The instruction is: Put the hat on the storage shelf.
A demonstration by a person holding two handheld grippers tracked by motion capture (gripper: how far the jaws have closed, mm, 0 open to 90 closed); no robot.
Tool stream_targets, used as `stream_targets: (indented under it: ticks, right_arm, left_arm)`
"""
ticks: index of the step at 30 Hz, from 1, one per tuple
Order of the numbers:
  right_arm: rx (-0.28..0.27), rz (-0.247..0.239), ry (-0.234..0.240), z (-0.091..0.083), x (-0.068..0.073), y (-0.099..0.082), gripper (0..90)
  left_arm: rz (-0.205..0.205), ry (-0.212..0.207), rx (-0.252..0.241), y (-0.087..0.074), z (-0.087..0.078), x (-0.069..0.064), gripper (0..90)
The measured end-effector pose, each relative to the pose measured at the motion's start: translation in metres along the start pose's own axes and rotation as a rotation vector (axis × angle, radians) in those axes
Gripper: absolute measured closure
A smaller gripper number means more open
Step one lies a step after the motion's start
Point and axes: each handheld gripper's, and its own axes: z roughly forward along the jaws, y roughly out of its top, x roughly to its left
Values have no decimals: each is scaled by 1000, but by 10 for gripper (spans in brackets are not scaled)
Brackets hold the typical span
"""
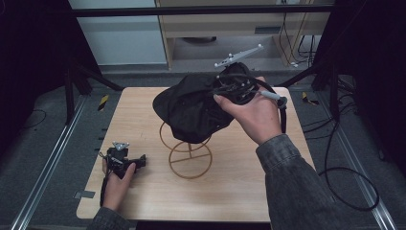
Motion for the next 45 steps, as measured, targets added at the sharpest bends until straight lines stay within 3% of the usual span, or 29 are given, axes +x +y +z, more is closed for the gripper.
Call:
stream_targets:
  ticks: [25, 45]
  right_arm:
    - [31, -21, 54, 18, 14, -1, 865]
    - [91, -15, 79, 34, 14, -19, 858]
  left_arm:
    - [0, 0, 0, 0, 0, 0, 0]
    - [2, 0, 1, 0, 0, 0, 0]
